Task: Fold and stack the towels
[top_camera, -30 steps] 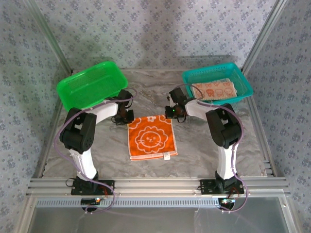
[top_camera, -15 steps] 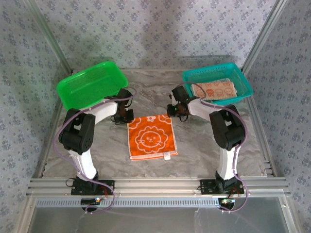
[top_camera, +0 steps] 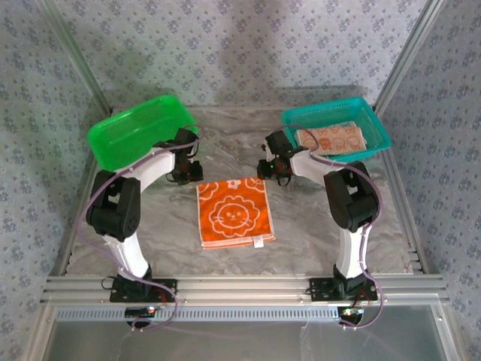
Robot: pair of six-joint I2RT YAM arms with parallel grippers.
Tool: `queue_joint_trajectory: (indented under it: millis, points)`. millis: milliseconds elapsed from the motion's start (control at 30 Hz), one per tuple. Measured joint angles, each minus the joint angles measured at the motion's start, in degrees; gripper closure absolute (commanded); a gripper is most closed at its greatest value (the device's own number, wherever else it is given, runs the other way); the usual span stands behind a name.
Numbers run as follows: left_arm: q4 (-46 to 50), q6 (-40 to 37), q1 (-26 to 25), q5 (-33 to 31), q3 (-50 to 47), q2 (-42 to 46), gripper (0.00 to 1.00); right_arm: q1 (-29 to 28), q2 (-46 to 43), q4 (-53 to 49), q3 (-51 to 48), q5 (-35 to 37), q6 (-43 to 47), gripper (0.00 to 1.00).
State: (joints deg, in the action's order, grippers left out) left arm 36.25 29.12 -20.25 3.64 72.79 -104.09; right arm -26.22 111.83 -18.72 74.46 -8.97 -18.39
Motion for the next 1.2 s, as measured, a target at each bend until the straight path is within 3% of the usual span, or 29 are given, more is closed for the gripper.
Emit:
queue_joint_trajectory:
  millis: [500,700,833,1067,1200]
  points:
    - [-0.72,-0.22,0.00,2.14,-0.13,-5.77,0.74,0.48,3.04,-0.87,1.25,-0.28,0.07,0.76]
    - [-1.97,-0.24,0.00,3.13,-0.24,-5.86,0.86,0.59,3.26,-0.61,1.25,-0.48,0.66,1.00]
    - [-2.49,-0.76,-0.02,3.69,-0.26,-5.90,1.00,0.59,3.23,-0.33,1.25,-0.92,1.01,1.00]
    - [-2.60,-1.07,-0.07,3.87,-0.76,-4.68,1.00,0.59,1.09,0.11,-0.61,-0.96,2.23,1.00]
    - [-2.45,-1.07,-0.11,3.69,-2.80,0.74,1.00,0.59,-4.04,0.48,-3.96,-1.44,2.82,1.00]
